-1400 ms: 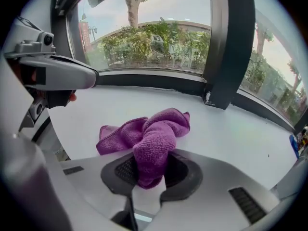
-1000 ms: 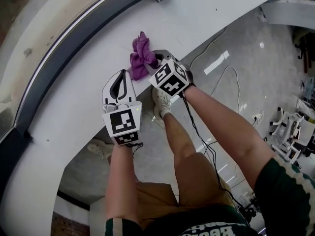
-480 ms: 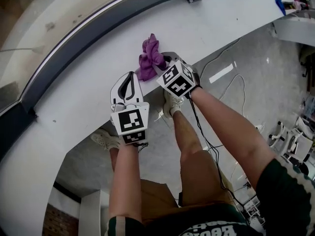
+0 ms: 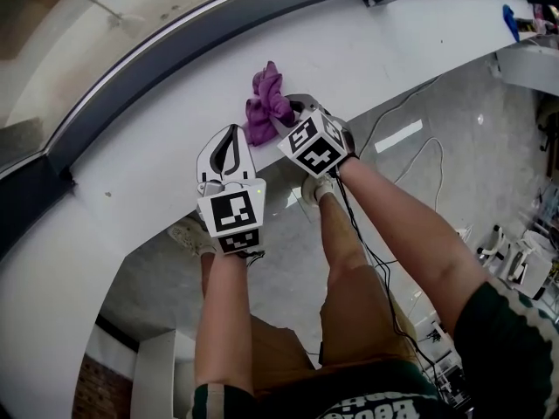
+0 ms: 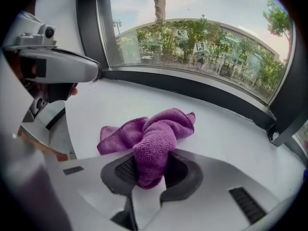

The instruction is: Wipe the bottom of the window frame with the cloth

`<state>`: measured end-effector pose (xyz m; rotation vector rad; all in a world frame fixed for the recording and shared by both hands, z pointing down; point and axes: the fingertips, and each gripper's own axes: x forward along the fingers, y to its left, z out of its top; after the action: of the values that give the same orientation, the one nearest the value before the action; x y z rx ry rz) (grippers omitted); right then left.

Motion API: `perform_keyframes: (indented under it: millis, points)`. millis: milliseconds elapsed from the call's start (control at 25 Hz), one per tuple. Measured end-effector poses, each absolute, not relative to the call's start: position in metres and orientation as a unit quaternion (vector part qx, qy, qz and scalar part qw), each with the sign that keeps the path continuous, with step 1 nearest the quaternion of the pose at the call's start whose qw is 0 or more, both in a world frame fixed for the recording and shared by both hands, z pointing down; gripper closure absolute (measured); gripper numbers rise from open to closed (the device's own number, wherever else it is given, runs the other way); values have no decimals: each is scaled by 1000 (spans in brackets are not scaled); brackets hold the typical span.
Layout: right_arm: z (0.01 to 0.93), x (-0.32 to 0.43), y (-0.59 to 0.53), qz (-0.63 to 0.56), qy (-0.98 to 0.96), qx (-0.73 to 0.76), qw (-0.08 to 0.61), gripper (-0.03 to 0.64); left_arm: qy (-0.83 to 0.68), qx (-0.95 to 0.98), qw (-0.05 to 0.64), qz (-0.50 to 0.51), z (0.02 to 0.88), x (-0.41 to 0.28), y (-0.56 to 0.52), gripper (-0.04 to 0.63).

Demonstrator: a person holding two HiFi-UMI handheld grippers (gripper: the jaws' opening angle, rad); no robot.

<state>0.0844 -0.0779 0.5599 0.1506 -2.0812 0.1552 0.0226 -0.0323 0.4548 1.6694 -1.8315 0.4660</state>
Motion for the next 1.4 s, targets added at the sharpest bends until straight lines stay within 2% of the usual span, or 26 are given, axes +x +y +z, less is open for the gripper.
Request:
perform_keyframes:
  millis: [1400]
  points:
    - [560,-50,40,26,-863,-46,503,514,-748,554,326,166,459,-107,80,589]
